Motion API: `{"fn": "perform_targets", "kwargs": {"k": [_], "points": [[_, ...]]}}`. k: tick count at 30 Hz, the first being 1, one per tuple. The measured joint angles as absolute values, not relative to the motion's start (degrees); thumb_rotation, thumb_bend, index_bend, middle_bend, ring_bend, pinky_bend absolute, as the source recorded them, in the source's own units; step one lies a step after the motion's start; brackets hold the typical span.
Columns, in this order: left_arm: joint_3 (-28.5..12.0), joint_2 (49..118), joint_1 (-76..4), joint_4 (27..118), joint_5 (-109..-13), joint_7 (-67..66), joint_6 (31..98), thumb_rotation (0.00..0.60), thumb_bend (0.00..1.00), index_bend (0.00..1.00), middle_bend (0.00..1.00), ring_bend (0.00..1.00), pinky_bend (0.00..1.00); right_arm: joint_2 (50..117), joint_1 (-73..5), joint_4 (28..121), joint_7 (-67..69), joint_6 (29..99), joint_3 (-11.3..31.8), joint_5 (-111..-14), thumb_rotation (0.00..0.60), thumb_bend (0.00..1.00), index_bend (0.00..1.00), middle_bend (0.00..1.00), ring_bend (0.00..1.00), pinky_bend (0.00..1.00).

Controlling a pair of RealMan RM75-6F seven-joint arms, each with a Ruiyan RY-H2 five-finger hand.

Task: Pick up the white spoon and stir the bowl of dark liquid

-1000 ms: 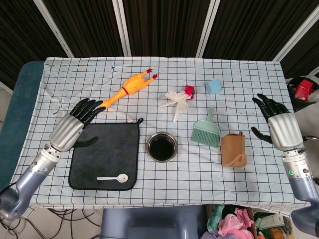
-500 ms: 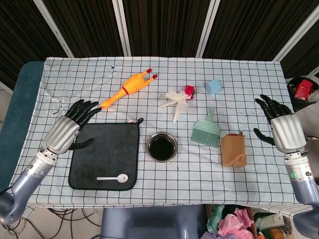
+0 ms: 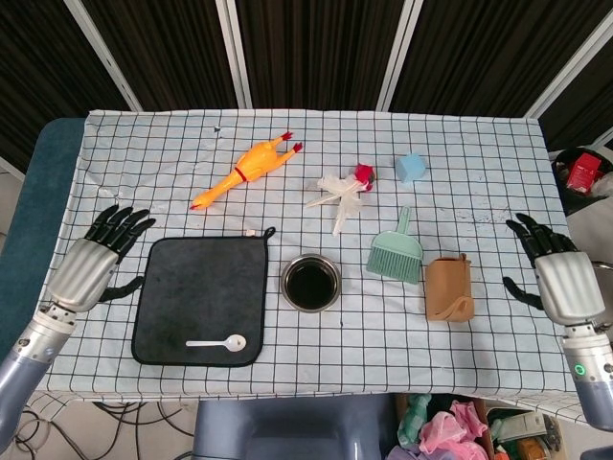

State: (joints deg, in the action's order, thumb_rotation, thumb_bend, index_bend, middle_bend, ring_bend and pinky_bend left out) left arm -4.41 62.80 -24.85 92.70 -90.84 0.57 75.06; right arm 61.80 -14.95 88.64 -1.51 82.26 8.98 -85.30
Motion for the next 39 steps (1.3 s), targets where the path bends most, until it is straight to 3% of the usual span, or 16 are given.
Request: {"fn": "perform_targets", "kwargs": {"k": [5,10,20,29,39], "points": [[-0.72,60.37,-20.92,96.48,-84.82,-3.44,72.31,0.600,0.23,0.12,0.13,0.01,0.05,62.38,-10.17,90.01,-5.20,86.03,5.52,-85.36,0.600,0.17,0.15,0.11,0.19,0.30],[1.56,61.28,-19.85,97.34,-83.98,-4.37,69.83,0.600,0.23,0.18,0.25,0.11,0.17,65.62,-6.49,89.14,-8.78,89.84,3.10,-85.74,0.600,0.17,0.15,0.11,0.19,0.30],[2.57,69.24,-20.81,96.36,-84.16,-9.34,65.83,0.600,0.25,0.29,0.46,0.42,0.48,68.14,-4.65,84.71,-6.69,92.61,2.41,-87.60,0.600,0.17,0.15,0.11,0.19,0.30],[1.24,75.01,-23.03,99.31,-80.15,-19.69,62.28,0.600,0.27,0.32,0.69,0.68,0.70,68.35,-4.33,82.53,-2.57,92.82,3.28,-87.64,0.600,0.17,0.15,0.11,0.19,0.30],[0.44,76.77,-25.08,104.69,-68.76,-28.69,58.00,0.600,0.22,0.34,0.79,0.76,0.78,68.85,-4.33,81.41,-1.26,92.38,4.08,-87.23,0.600,0.17,0.15,0.11,0.19,0.30]]}}
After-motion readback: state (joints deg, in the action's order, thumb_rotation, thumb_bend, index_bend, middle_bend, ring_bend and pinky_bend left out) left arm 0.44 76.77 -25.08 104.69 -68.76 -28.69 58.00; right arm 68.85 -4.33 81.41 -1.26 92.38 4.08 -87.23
